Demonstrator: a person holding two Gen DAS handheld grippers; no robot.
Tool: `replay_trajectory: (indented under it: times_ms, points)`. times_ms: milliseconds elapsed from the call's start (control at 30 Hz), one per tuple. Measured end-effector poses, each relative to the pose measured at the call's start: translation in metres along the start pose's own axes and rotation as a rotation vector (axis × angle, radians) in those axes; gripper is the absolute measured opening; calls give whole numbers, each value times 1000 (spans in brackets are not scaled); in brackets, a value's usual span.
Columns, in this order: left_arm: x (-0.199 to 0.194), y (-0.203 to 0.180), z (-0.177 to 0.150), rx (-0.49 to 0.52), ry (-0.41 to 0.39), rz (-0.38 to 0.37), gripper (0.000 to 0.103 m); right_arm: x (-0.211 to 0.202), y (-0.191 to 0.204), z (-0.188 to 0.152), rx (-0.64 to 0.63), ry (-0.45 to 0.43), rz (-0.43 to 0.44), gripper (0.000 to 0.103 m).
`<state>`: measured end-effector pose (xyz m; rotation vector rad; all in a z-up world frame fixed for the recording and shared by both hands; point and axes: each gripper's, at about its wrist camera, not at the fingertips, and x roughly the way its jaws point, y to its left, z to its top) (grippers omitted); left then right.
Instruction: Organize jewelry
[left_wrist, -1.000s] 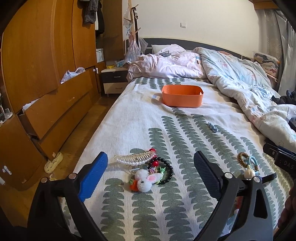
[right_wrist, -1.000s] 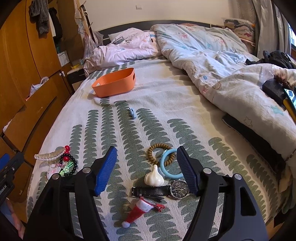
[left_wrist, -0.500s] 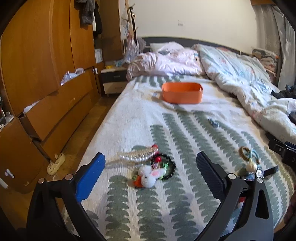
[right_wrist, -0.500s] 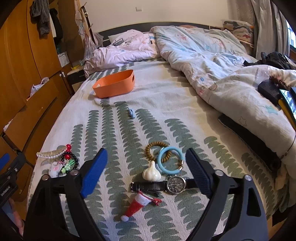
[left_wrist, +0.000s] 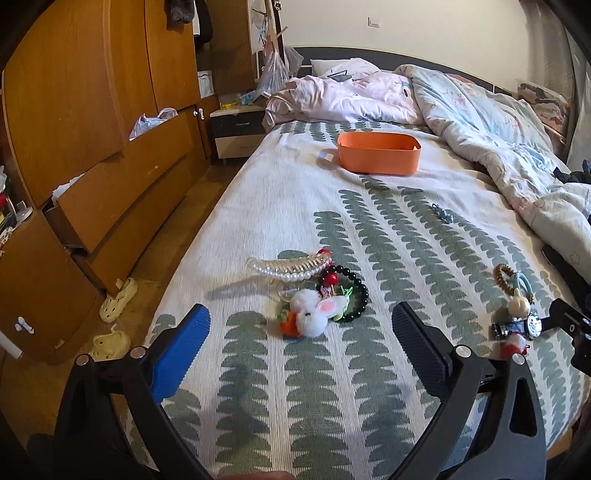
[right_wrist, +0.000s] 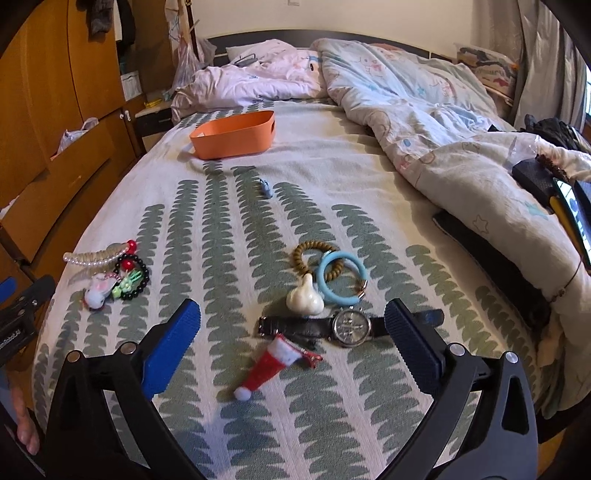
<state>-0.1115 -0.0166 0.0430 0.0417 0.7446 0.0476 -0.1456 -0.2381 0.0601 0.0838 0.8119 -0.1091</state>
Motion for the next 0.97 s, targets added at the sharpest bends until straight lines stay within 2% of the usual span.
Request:
replay_trajectory:
  times_ms: [600, 733, 967]
  points:
    - [-18, -14, -14, 67, -64, 27, 97, -14, -14, -18, 80, -17, 15, 100]
    - [-16, -12, -13, 50, -37, -21, 97, -14, -15, -19, 78, -17, 14, 100]
    - [-12, -9, -13, 24, -8, -33, 97, -14, -14, -19, 76, -16, 16, 100]
